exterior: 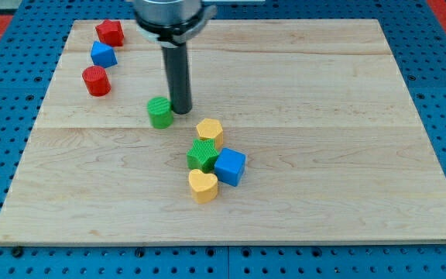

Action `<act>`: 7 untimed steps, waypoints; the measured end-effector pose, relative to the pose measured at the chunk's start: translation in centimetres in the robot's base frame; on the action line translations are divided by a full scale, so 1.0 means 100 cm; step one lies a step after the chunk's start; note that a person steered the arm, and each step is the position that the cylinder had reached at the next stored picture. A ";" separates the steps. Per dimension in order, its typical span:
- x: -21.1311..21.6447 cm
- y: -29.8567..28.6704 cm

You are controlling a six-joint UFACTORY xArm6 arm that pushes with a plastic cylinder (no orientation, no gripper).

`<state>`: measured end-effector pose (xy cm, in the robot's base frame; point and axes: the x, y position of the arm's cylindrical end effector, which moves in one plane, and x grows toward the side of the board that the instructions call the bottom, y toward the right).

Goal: Move the green circle below the red circle

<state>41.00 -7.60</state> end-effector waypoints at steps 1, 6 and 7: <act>0.025 0.038; 0.005 -0.045; -0.003 -0.076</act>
<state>40.67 -15.22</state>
